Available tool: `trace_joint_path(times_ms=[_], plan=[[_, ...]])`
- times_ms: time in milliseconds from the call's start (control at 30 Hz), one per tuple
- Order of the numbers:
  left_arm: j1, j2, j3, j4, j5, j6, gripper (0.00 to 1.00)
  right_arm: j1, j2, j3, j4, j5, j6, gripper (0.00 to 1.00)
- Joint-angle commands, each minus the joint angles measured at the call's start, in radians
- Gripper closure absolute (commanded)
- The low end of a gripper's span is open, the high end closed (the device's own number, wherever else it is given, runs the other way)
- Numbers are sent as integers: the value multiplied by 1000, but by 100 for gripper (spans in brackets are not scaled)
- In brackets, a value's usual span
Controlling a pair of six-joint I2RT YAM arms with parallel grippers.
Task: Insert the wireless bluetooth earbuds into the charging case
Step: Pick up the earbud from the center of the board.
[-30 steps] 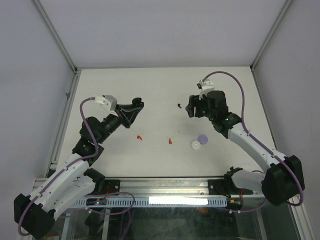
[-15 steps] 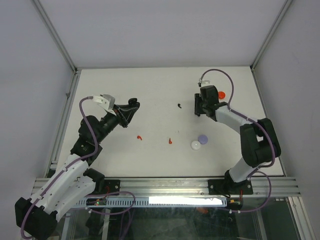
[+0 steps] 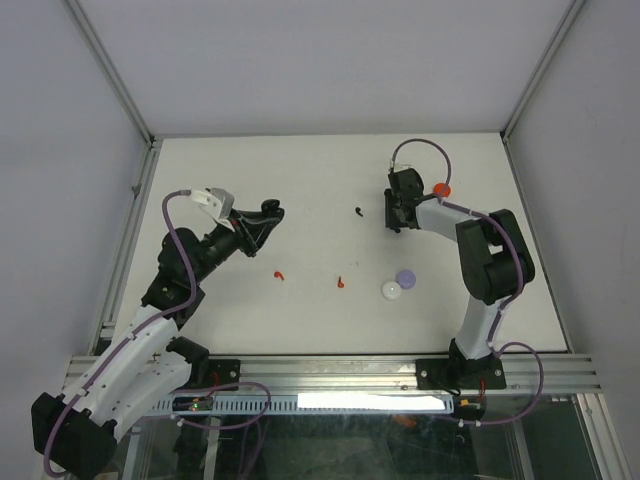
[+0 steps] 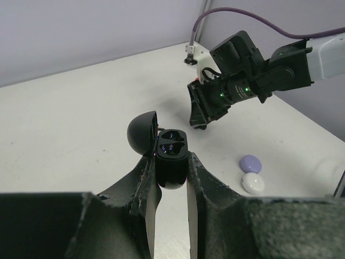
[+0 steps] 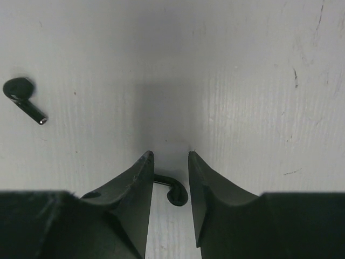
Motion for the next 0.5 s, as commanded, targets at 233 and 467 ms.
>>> trace_joint_path(times_ms=[233, 467], plan=[[17, 9, 43, 31, 52, -4, 100, -3, -112, -85, -59, 23, 12, 61], [17, 13, 43, 29, 53, -1, 100, -2, -173, -128, -86, 37, 10, 60]])
